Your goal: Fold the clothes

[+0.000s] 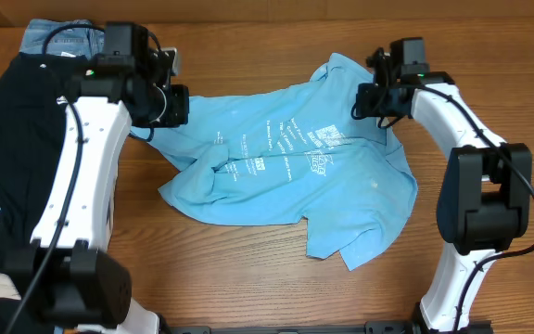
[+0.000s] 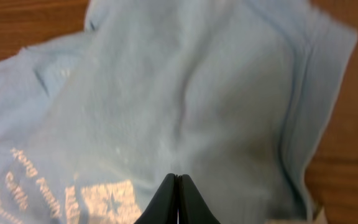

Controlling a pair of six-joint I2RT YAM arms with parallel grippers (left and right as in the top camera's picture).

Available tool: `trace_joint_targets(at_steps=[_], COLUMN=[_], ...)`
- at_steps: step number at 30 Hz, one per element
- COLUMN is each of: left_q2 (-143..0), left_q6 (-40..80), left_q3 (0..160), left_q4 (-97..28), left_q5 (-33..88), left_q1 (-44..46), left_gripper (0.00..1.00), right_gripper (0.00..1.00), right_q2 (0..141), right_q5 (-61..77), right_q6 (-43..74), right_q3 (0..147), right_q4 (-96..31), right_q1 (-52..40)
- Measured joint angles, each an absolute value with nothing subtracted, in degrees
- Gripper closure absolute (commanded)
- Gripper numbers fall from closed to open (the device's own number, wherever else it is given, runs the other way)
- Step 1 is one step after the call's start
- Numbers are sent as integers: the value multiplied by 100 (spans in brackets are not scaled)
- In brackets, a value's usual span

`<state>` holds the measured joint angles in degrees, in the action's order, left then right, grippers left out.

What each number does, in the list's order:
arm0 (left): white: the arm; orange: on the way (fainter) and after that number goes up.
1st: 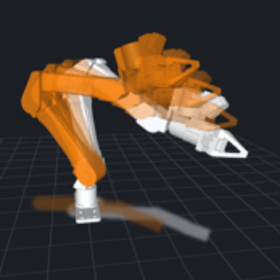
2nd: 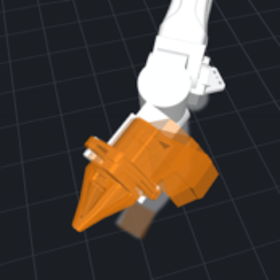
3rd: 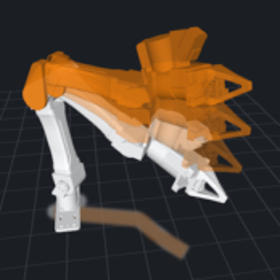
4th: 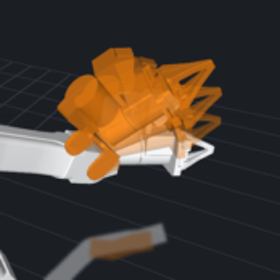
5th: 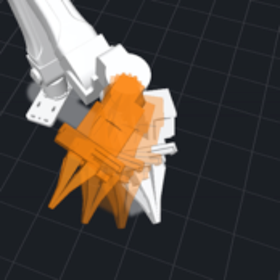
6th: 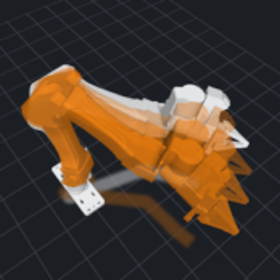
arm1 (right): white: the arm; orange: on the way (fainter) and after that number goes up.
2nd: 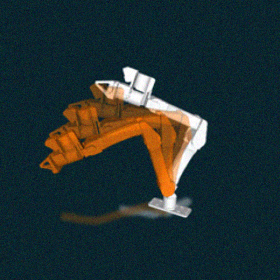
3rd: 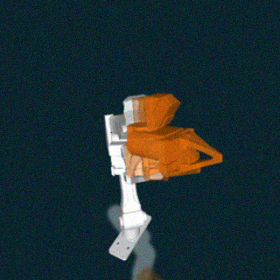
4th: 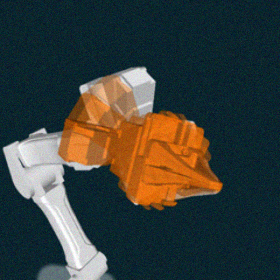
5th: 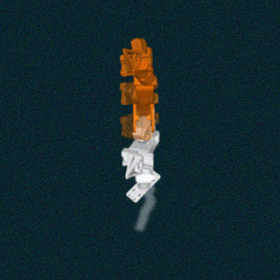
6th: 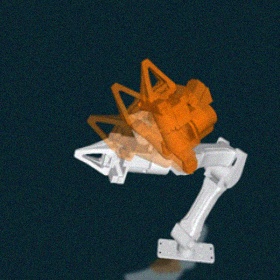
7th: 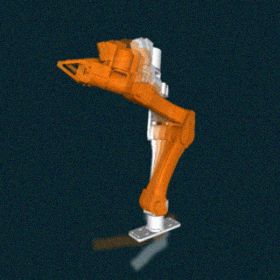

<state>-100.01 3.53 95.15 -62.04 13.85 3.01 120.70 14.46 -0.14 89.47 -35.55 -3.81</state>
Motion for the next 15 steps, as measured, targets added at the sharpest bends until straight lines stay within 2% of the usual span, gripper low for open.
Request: trace_joint_targets(at_steps=[1, 4, 11, 15], left_q2=[-9909, -9747, -9745, -9745], left_q6=[305, 246, 106, 80], left_q3=[9515, 9515, 9515, 9515], left_q4=[-6160, -6136, -6206, -6189], left_q5=[1424, 1511, 1603, 1728], left_q1=[301, 301, 301, 301], left_gripper=[65, 53, 42, 25], right_gripper=[96, 96, 96, 96], right_q2=[12070, 12073, 12199, 12475], right_q5=[1354, 1111, 845, 746], right_q6=[-38, -102, -152, -152], right_q3=[8947, 8947, 8949, 8949], right_q4=[-3382, -2945, -2432, -2397], right_q1=[-440, -615, -757, -751])
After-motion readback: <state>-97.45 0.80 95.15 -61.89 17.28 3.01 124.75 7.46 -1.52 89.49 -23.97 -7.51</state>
